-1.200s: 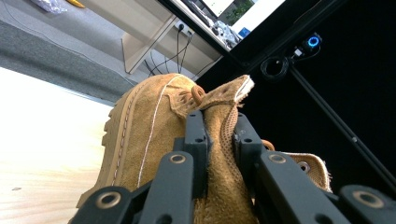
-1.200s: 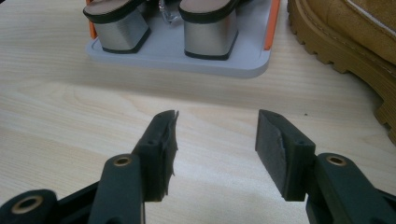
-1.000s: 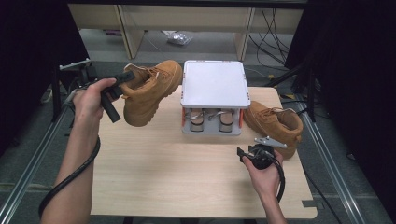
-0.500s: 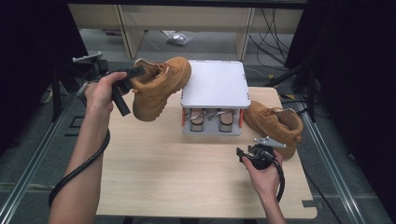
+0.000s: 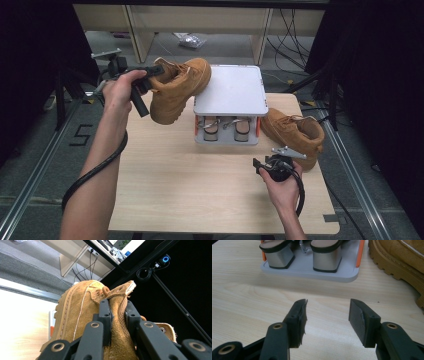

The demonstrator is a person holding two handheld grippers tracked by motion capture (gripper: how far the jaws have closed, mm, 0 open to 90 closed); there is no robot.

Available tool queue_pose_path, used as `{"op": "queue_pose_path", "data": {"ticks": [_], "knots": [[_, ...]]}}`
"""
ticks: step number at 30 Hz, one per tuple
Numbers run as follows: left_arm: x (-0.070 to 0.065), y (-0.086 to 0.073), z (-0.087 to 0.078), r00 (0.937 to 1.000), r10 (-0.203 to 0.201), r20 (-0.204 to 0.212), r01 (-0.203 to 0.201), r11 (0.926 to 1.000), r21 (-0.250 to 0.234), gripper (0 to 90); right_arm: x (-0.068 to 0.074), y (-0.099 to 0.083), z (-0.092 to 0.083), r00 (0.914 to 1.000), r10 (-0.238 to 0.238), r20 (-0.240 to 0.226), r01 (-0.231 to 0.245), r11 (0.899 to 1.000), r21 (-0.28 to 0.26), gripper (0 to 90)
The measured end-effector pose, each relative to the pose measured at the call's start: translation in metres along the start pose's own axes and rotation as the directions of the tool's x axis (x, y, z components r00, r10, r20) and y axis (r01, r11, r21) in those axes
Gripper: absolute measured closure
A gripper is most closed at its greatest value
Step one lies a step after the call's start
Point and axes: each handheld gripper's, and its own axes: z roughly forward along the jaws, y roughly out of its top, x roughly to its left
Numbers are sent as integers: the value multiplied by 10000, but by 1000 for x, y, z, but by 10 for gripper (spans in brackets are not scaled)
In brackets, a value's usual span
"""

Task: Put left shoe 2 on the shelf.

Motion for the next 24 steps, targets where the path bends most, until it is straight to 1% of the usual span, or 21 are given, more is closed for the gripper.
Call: {"op": "queue_pose_path", "data": {"ticks": [1, 2, 3, 4, 7, 8, 9, 11, 12, 14, 16, 17, 18, 20, 21, 22, 23, 24], "knots": [[-1, 0, 2, 10000, 34, -9, -34, 10000, 45, 797, -1, 0, 0, 10000, -53, 23, 53, 10000, 11, 490], [-3, 1, 5, 10000, -6, -24, 6, 10000, 23, 797, -1, 0, 0, 10000, -4, 41, 4, 10000, 26, 490], [-4, 1, 7, 10000, 42, -51, -41, 10000, 69, 797, 2, 0, -2, 9995, 286, 140, -290, 9993, 247, 490], [-5, 1, 10, 10000, 20, -37, -20, 10000, 78, 797, 1, 0, -1, 9998, 171, 115, -173, 9997, 187, 490], [-9, 1, 17, 10000, 34, -59, -34, 9999, 115, 797, 1, 0, -1, 9998, 164, 107, -165, 9997, 169, 490], [-11, 1, 20, 10000, 37, -3, -37, 9999, 152, 797, 0, 0, -1, 9998, 167, 105, -169, 9997, 172, 490], [-12, 1, 23, 10000, 36, -45, -35, 9998, 204, 796, 1, 0, -2, 9997, 240, 71, -242, 9996, 168, 490], [-14, 1, 28, 10000, -9, -16, 9, 9997, 236, 796, 0, 0, -1, 9999, 126, 114, -127, 9998, 148, 490], [-16, 1, 31, 10000, -45, 31, 44, 9996, 283, 796, 0, 0, -1, 9998, 158, 120, -160, 9997, 170, 490], [-18, 0, 35, 10000, 32, -58, -30, 9996, 296, 796, -1, 0, -1, 9997, 152, 209, -155, 9997, 183, 490], [-20, 0, 40, 10000, 40, -26, -39, 9995, 298, 796, -1, 0, -1, 9998, 181, 60, -182, 9997, 132, 490], [-21, -1, 43, 10000, 50, -87, -47, 9994, 330, 796, -1, 0, -1, 9998, 181, 68, -181, 9997, 131, 490], [-21, -2, 45, 10000, 18, -70, -16, 9996, 265, 795, -2, 0, -1, 9998, 185, 36, -186, 9997, 142, 490], [-22, -2, 49, 9999, 32, -154, -27, 9996, 293, 795, -2, -1, 0, 9998, 179, 91, -180, 9997, 148, 490], [-22, -3, 52, 9999, 44, -153, -39, 9995, 313, 795, -2, -1, -1, 9996, 217, 207, -221, 9995, 236, 490], [-23, -3, 54, 9998, 70, -204, -63, 9993, 357, 795, -2, -1, 0, 9997, 209, 121, -212, 9995, 233, 490], [-24, -4, 57, 9997, 76, -210, -69, 9994, 339, 795, -3, -1, 1, 9999, 121, 20, -121, 9999, 111, 490], [-24, -4, 58, 9997, 89, -210, -81, 9994, 343, 795, -4, -1, 2, 10000, 1, 58, -1, 10000, 90, 490]]}}
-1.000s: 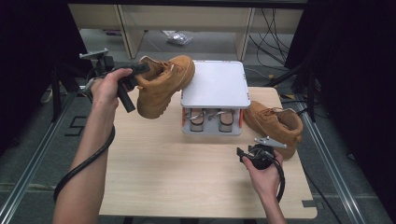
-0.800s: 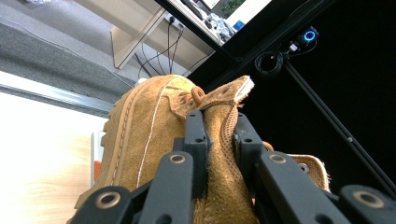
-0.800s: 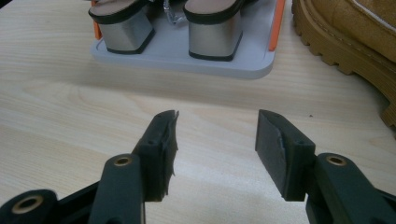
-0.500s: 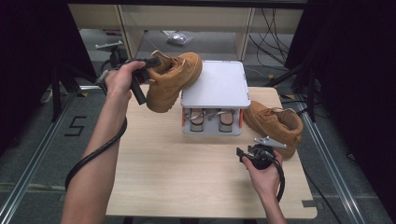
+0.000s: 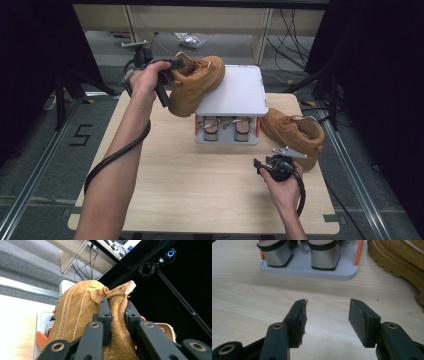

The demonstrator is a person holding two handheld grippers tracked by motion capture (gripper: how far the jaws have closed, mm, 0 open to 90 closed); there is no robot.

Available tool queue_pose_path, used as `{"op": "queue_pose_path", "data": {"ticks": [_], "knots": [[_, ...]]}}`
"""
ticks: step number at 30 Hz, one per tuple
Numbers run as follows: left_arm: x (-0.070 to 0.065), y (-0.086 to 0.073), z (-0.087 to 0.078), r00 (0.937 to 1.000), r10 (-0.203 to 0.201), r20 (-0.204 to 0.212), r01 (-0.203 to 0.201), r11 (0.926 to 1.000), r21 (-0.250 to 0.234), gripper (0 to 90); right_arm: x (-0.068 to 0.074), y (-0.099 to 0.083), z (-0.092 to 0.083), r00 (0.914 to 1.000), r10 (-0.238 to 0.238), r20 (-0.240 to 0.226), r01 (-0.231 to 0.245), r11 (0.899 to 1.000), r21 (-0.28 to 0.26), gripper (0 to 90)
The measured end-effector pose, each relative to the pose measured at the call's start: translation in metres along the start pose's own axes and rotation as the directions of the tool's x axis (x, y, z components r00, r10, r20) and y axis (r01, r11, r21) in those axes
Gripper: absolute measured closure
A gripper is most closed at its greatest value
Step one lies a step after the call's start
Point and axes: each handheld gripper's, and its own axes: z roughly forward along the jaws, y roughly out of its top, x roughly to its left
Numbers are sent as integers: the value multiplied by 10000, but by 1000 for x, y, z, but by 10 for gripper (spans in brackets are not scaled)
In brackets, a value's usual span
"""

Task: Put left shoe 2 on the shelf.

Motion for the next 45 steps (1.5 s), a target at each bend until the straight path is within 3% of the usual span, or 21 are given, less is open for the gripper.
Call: {"op": "queue_pose_path", "data": {"ticks": [13, 17, 18, 22, 25, 27, 32, 34, 35, 38, 40, 41, 45], "knots": [[-2, -11, 27, 9999, -125, -40, 125, 9999, -77, 788, -1, 0, -1, 9998, -8, 188, 5, 9999, 130, 490], [-4, -11, 28, 9994, 328, -121, -329, 9994, -111, 771, 0, 0, 0, 9999, 20, 137, -22, 9999, 129, 489], [-3, -11, 28, 9987, 465, -184, -469, 9987, -192, 763, 2, -1, 0, 9996, 279, 1, -279, 9996, 85, 489], [-1, -12, 29, 9965, 823, -110, -827, 9955, -452, 692, 1, 0, 0, 9999, -67, 79, 66, 9999, 111, 487], [-2, -13, 28, 9964, 846, -4, -845, 9949, -548, 550, 4, 1, -1, 9999, 126, -10, -126, 9999, 26, 486], [-3, -12, 23, 9910, 1327, -169, -1335, 9892, -601, 476, 5, 1, -2, 9999, 118, 87, -120, 9998, 127, 485], [-7, -7, -2, 9822, 1865, -235, -1878, 9782, -881, 427, 8, 0, 0, 10000, 16, -32, -15, 9998, 189, 483], [-5, -8, -15, 9808, 1933, -259, -1950, 9761, -964, 443, 10, 0, 1, 10000, 1, -34, 0, 9999, 121, 484], [-3, -9, -22, 9794, 2012, -156, -2017, 9745, -986, 474, 9, 1, -1, 9998, -190, 67, 188, 9995, 237, 484], [4, -17, -43, 9795, 2011, 113, -1993, 9759, -884, 588, 11, 0, 0, 9999, -120, 14, 120, 9996, 258, 486], [10, -24, -53, 9704, 2413, -44, -2410, 9679, -710, 718, 11, 0, 1, 9995, -290, -92, 291, 9995, 105, 490], [14, -28, -57, 9644, 2640, -146, -2644, 9627, -580, 772, 14, 1, -1, 10000, -36, 10, 35, 9995, 301, 497], [37, -49, -63, 9445, 3246, -510, -3237, 9458, 258, 871, 19, 3, -2, 9997, -179, -180, 184, 9995, 270, 636]]}}
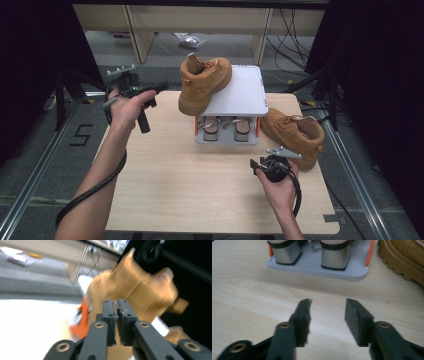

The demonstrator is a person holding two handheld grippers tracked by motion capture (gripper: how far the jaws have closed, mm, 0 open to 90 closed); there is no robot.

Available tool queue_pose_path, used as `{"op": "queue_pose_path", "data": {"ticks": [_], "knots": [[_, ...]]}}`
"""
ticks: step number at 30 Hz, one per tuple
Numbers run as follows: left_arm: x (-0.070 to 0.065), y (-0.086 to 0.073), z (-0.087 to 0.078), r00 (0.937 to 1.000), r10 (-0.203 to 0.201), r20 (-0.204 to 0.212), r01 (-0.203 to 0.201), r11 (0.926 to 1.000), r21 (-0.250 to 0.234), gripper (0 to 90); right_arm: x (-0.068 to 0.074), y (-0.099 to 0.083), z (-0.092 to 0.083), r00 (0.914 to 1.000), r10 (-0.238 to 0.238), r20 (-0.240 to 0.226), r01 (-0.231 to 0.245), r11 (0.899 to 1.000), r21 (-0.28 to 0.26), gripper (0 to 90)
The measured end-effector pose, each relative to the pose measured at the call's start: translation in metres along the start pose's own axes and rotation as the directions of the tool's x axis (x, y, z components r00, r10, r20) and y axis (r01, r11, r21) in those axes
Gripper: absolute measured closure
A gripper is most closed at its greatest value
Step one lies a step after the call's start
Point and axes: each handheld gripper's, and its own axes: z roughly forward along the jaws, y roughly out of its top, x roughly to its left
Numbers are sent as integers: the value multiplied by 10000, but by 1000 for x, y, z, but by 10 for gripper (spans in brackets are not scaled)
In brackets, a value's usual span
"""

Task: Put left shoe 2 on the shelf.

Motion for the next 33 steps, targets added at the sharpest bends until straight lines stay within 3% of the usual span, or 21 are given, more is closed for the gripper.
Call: {"op": "queue_pose_path", "data": {"ticks": [2, 3, 4, 5, 7, 9, 12, 16, 17, 19, 23, 26, 33], "knots": [[7, -11, 3, 10000, -56, 43, 55, 9997, 233, 891, 4, 3, 0, 9999, -38, -163, 39, 10000, 85, 720], [9, -15, 6, 10000, -5, 77, 3, 9997, 251, 892, 7, 7, 0, 9989, -423, -214, 424, 9991, 38, 761], [10, -18, 8, 10000, 35, 59, -37, 9996, 290, 893, 11, 10, 0, 9984, -469, -320, 468, 9989, -15, 798], [12, -21, 12, 9998, 153, 116, -157, 9993, 337, 893, 16, 12, 0, 9987, -308, -413, 304, 9995, -98, 823], [14, -27, 19, 9996, 287, 54, -289, 9989, 372, 893, 26, 22, 1, 9952, -483, -847, 469, 9987, -183, 870], [14, -29, 24, 9990, 414, -165, -408, 9984, 390, 894, 36, 33, 4, 9916, -842, -981, 819, 9963, -271, 891], [13, -32, 31, 9986, 503, -137, -495, 9976, 490, 895, 50, 53, 9, 9801, -1528, -1264, 1442, 9867, -748, 900], [11, -35, 36, 9976, 667, -184, -654, 9959, 623, 895, 73, 80, 18, 9747, -1677, -1480, 1531, 9826, -1051, 900], [11, -36, 37, 9972, 733, -156, -723, 9956, 598, 895, 76, 87, 21, 9687, -1910, -1585, 1737, 9779, -1165, 900], [11, -37, 38, 9971, 744, -142, -735, 9956, 586, 895, 84, 98, 26, 9656, -2046, -1602, 1845, 9740, -1316, 900], [9, -38, 41, 9963, 850, -75, -844, 9945, 612, 895, 97, 116, 31, 9655, -2259, -1298, 2065, 9673, -1472, 900], [9, -38, 41, 9964, 847, -65, -841, 9946, 611, 895, 105, 130, 38, 9625, -2330, -1389, 2080, 9626, -1735, 900], [8, -38, 41, 9954, 952, -57, -947, 9933, 661, 895, 117, 143, 51, 9641, -2198, -1489, 1929, 9653, -1762, 900]]}}
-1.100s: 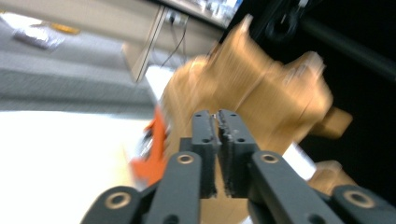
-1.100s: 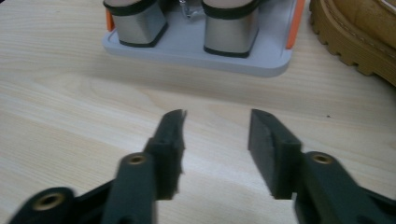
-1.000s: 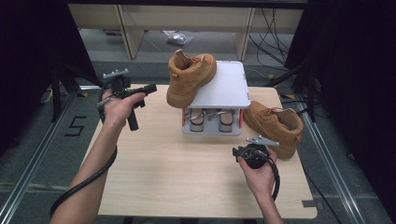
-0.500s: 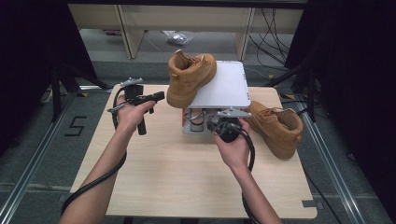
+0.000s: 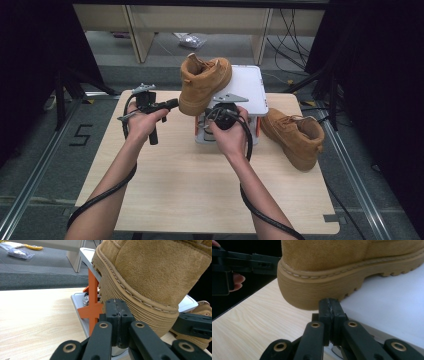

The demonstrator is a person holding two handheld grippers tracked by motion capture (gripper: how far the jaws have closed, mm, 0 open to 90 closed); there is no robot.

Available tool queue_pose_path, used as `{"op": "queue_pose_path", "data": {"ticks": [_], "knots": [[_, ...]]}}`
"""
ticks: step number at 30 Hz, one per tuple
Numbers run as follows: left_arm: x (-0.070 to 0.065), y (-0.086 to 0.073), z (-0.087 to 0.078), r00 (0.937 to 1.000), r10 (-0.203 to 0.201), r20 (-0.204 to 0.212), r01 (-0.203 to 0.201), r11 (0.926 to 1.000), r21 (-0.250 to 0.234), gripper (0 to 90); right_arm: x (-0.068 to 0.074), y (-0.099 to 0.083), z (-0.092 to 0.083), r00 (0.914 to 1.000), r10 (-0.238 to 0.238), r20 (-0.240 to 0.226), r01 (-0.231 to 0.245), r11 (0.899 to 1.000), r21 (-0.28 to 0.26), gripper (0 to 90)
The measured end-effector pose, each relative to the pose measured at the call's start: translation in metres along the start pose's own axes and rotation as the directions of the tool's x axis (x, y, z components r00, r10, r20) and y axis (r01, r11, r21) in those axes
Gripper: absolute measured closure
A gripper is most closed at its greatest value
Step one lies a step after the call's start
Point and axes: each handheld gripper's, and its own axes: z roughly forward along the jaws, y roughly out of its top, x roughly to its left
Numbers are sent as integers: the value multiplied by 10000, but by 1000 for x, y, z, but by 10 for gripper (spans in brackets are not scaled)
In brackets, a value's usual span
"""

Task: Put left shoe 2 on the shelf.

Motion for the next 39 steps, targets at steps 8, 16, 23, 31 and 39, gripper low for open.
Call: {"op": "queue_pose_path", "data": {"ticks": [8, 16, 23, 31, 39], "knots": [[1, 0, 0, 10000, 41, 76, -41, 10000, 4, 896, 3, 1, 6, 10000, 2, 91, -2, 10000, -16, 900], [-5, 1, 3, 9997, 171, 151, -173, 9998, 110, 897, 1, 4, 4, 9994, -72, 327, 71, 10000, 46, 900], [-15, 3, 10, 9990, 311, 326, -317, 9993, 186, 896, -9, 6, 0, 9974, -2, 718, -1, 10000, 36, 900], [-24, 5, 21, 9989, 382, 264, -390, 9988, 312, 896, -19, 9, 0, 9934, 66, 1148, -75, 9999, 77, 900], [-29, 5, 30, 9982, 439, 397, -457, 9979, 449, 896, -29, 10, 1, 9883, 28, 1526, -67, 9996, 256, 900]]}}
